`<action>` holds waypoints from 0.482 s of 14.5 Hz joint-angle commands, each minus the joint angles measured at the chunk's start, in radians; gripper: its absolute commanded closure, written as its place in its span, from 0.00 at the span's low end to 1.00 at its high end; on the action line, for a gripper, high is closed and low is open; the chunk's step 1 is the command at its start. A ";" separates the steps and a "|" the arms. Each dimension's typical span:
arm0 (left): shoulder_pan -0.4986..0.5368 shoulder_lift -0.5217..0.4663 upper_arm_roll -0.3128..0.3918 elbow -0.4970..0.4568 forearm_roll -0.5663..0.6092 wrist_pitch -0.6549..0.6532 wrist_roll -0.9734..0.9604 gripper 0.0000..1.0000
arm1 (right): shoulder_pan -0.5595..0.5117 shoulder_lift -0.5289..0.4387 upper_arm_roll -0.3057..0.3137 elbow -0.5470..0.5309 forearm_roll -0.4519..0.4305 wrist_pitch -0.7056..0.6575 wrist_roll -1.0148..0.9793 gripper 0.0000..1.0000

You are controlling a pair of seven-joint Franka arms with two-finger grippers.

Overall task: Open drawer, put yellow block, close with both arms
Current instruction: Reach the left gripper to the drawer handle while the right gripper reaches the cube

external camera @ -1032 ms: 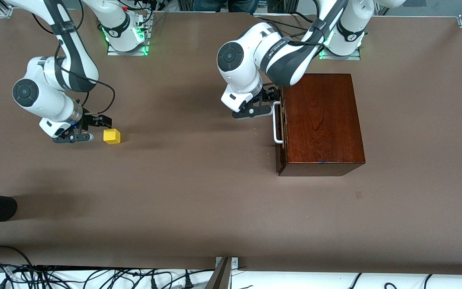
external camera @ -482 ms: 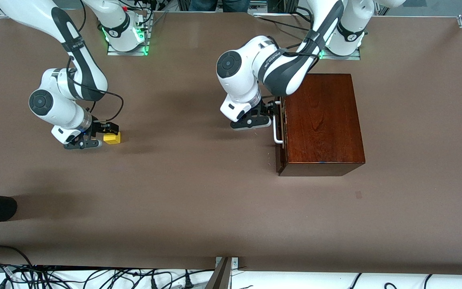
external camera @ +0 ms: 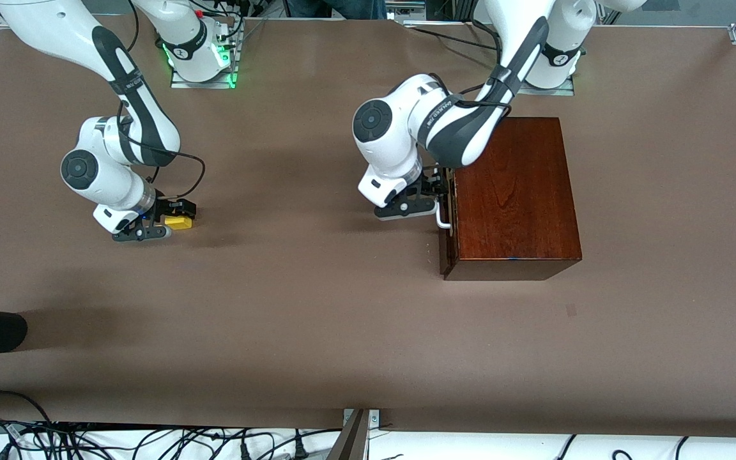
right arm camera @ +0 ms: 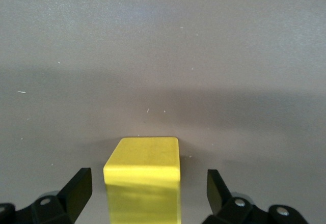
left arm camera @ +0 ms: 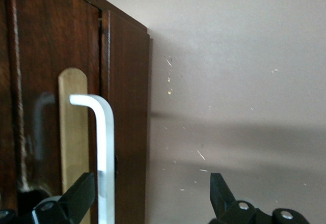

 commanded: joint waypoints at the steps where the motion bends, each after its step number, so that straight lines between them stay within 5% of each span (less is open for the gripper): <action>1: 0.012 0.000 -0.005 0.003 0.027 0.007 0.025 0.00 | 0.003 0.010 0.000 0.009 -0.007 0.013 -0.004 0.00; 6: 0.023 0.006 -0.005 -0.016 0.028 0.041 0.032 0.00 | 0.003 0.018 0.000 0.012 -0.007 0.016 -0.004 0.00; 7: 0.024 0.007 -0.005 -0.020 0.028 0.050 0.032 0.00 | 0.003 0.018 0.000 0.012 -0.007 0.016 -0.004 0.19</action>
